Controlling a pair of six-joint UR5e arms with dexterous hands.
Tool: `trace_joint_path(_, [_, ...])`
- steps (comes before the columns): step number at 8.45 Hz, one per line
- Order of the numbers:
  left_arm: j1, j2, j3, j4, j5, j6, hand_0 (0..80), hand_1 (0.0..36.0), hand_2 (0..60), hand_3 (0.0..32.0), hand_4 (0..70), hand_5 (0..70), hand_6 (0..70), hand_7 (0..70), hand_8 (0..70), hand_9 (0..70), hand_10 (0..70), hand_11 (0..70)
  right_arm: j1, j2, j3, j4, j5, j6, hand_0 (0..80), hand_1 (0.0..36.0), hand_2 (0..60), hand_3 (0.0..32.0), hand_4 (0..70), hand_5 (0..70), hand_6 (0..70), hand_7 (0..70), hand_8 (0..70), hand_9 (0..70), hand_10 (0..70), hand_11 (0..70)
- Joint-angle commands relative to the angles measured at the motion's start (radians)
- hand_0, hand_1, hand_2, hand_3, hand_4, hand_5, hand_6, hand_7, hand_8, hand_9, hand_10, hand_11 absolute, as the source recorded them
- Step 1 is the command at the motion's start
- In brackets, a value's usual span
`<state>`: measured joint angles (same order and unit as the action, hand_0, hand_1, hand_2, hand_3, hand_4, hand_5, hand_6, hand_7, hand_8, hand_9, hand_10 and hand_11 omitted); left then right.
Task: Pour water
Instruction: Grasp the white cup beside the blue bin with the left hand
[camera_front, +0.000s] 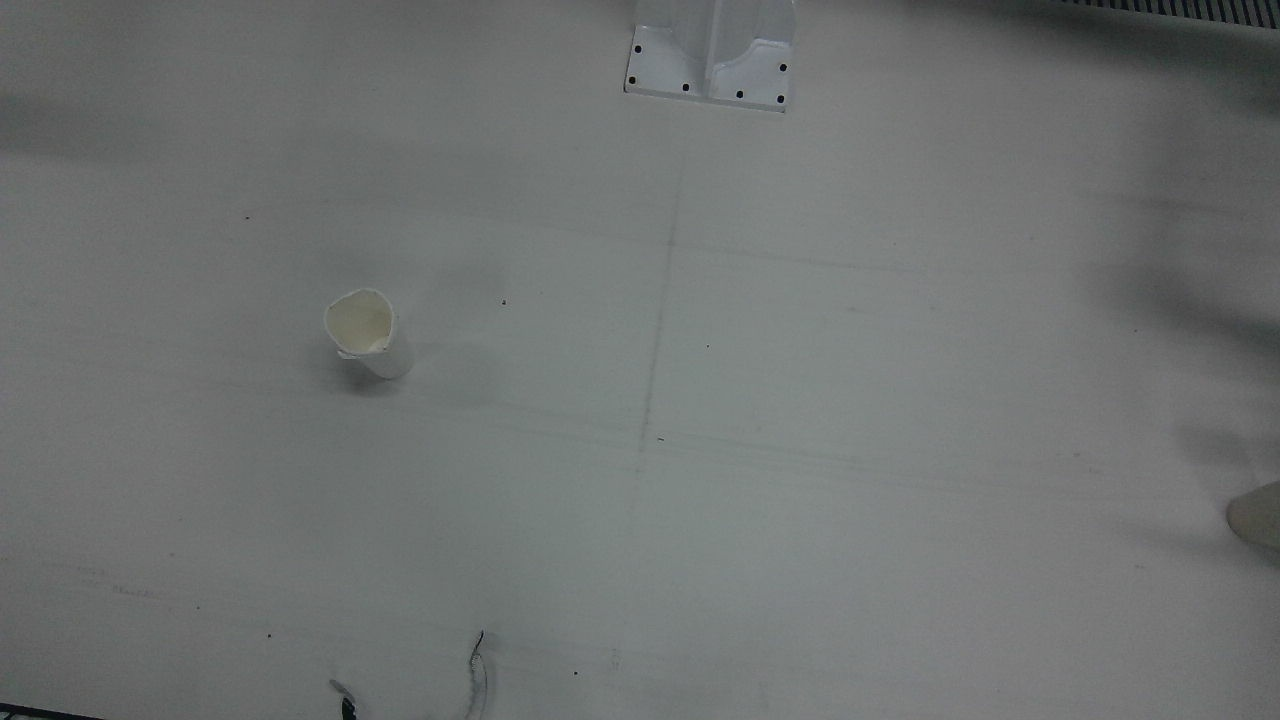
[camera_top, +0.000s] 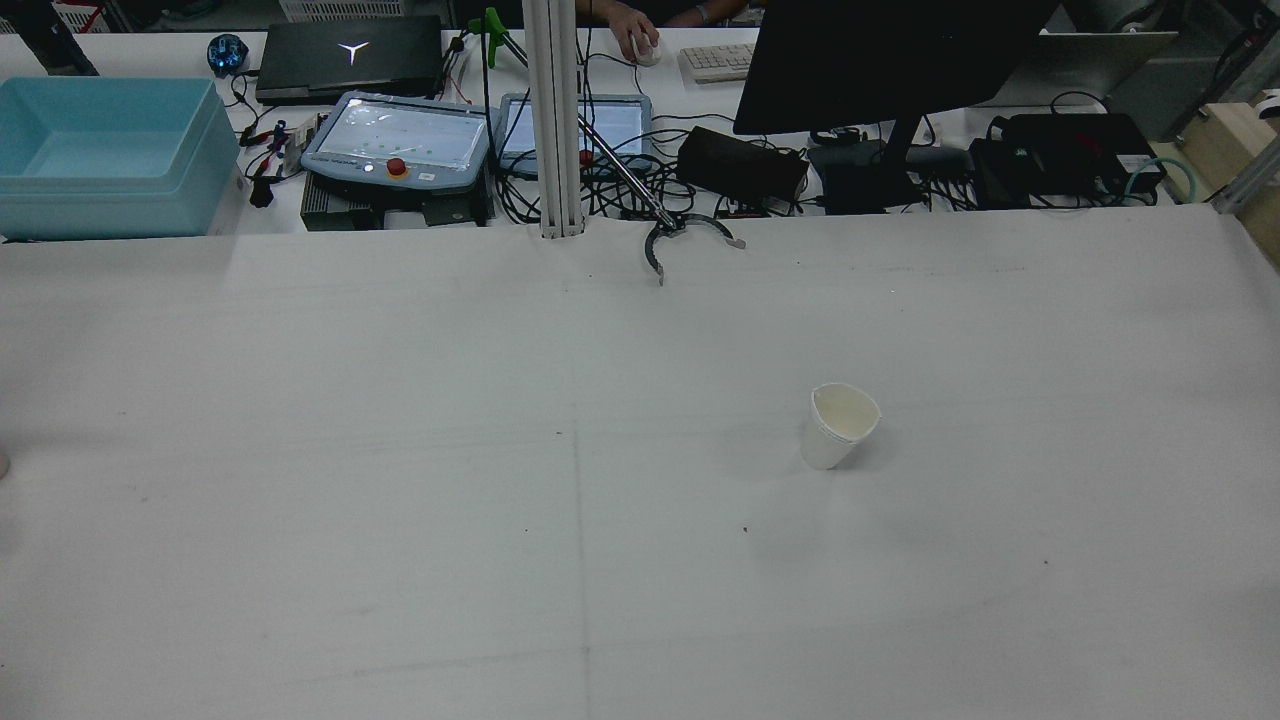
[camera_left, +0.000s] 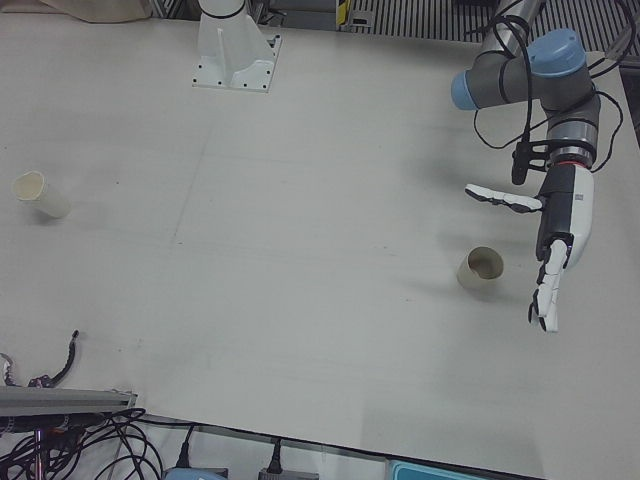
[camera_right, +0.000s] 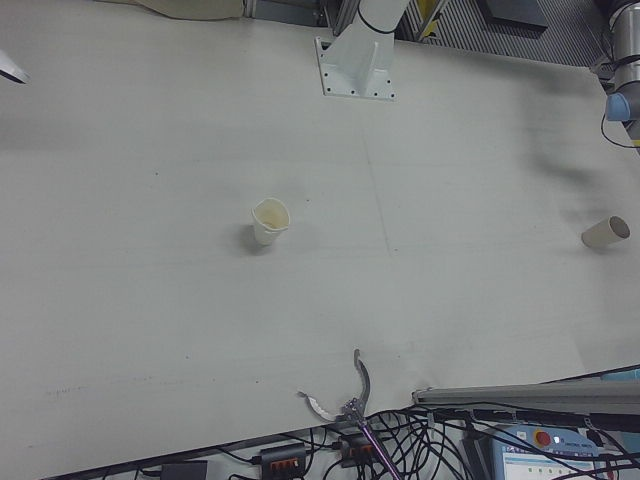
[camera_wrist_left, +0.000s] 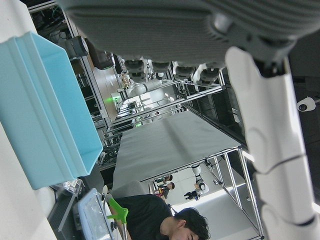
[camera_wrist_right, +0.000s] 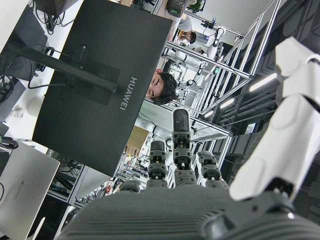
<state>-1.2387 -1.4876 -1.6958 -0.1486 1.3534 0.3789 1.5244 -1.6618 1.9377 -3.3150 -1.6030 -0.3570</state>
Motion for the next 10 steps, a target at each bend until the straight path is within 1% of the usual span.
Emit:
trace_joint_path(1, [0.001, 0.166, 0.126, -0.179, 0.012, 0.02, 58.4, 11.5, 0.0, 0.0, 13.8, 0.0, 4.7, 0.0, 1.3, 0.0, 4.4, 8.3, -0.009, 0.022, -0.031, 0.002, 0.002, 0.0, 43.2, 11.1, 24.1, 0.0, 5.4, 8.7, 34.1, 29.3, 15.3, 16.3, 0.0, 0.0])
trace_joint_path(2, [0.001, 0.196, 0.16, -0.233, 0.01, 0.024, 58.8, 12.2, 0.0, 0.0, 12.3, 0.0, 3.8, 0.0, 0.9, 0.0, 4.1, 8.0, -0.01, 0.022, -0.032, 0.002, 0.003, 0.0, 43.3, 11.1, 23.5, 0.0, 4.6, 8.7, 33.8, 29.0, 15.1, 16.1, 0.0, 0.0])
trace_joint_path(3, [0.001, 0.213, 0.162, -0.277, 0.012, 0.082, 56.6, 10.8, 0.0, 0.0, 9.5, 0.0, 2.5, 0.0, 0.9, 0.0, 3.3, 6.7, -0.015, 0.022, -0.04, 0.002, 0.005, -0.003, 43.5, 11.1, 23.6, 0.0, 5.0, 8.8, 34.0, 29.4, 15.3, 16.3, 0.0, 0.0])
trace_joint_path(4, [0.011, 0.213, 0.163, -0.311, 0.012, 0.177, 55.2, 9.7, 0.0, 0.0, 7.0, 0.0, 1.2, 0.0, 0.9, 0.0, 2.6, 5.6, -0.015, 0.033, -0.068, 0.005, 0.006, -0.002, 43.5, 11.2, 23.9, 0.0, 5.4, 8.8, 34.5, 29.6, 15.6, 16.7, 0.0, 0.0])
trace_joint_path(5, [0.024, 0.205, 0.166, -0.327, 0.012, 0.222, 54.6, 9.4, 0.0, 0.0, 6.4, 0.0, 1.0, 0.0, 0.7, 0.0, 2.6, 5.6, -0.017, 0.045, -0.075, 0.005, 0.005, -0.002, 43.2, 11.0, 24.1, 0.0, 5.5, 8.8, 34.4, 29.3, 15.5, 16.6, 0.0, 0.0])
trace_joint_path(6, [0.028, 0.132, 0.244, -0.325, 0.013, 0.213, 53.4, 8.2, 0.0, 0.0, 6.2, 0.0, 0.7, 0.0, 0.3, 0.0, 2.6, 5.5, -0.023, 0.056, -0.074, 0.003, 0.006, -0.004, 43.3, 11.0, 23.9, 0.0, 4.9, 8.8, 34.3, 29.3, 15.5, 16.6, 0.0, 0.0])
trace_joint_path(7, [0.036, 0.056, 0.324, -0.325, 0.019, 0.201, 55.0, 9.3, 0.0, 0.0, 9.0, 0.0, 2.1, 0.0, 0.2, 0.0, 3.1, 6.3, -0.03, 0.06, -0.075, 0.005, 0.009, -0.004, 43.4, 11.1, 23.6, 0.0, 5.1, 8.8, 34.1, 29.6, 15.3, 16.3, 0.0, 0.0])
trace_joint_path(8, [0.069, 0.044, 0.34, -0.325, 0.023, 0.198, 57.4, 11.0, 0.0, 0.0, 12.6, 0.0, 3.9, 0.0, 0.3, 0.0, 4.1, 7.9, -0.032, 0.066, -0.077, 0.003, 0.009, -0.004, 43.7, 11.2, 23.8, 0.0, 5.4, 8.8, 34.5, 29.8, 15.2, 16.1, 0.0, 0.0])
trace_joint_path(9, [0.073, 0.044, 0.349, -0.325, 0.024, 0.196, 58.6, 11.6, 0.0, 0.0, 12.9, 0.0, 4.3, 0.0, 0.2, 0.0, 4.2, 8.2, -0.035, 0.066, -0.077, 0.003, 0.009, -0.004, 43.7, 11.2, 23.8, 0.0, 5.6, 8.8, 34.6, 30.4, 15.1, 16.0, 0.0, 0.0])
trace_joint_path(10, [0.077, 0.044, 0.387, -0.325, 0.024, 0.184, 58.7, 12.0, 0.0, 0.0, 14.6, 0.0, 5.1, 0.0, 0.1, 0.0, 4.4, 8.5, -0.043, 0.066, -0.077, 0.003, 0.012, -0.004, 43.6, 11.1, 24.1, 0.0, 6.2, 8.9, 35.2, 30.7, 15.5, 16.5, 0.0, 0.0])
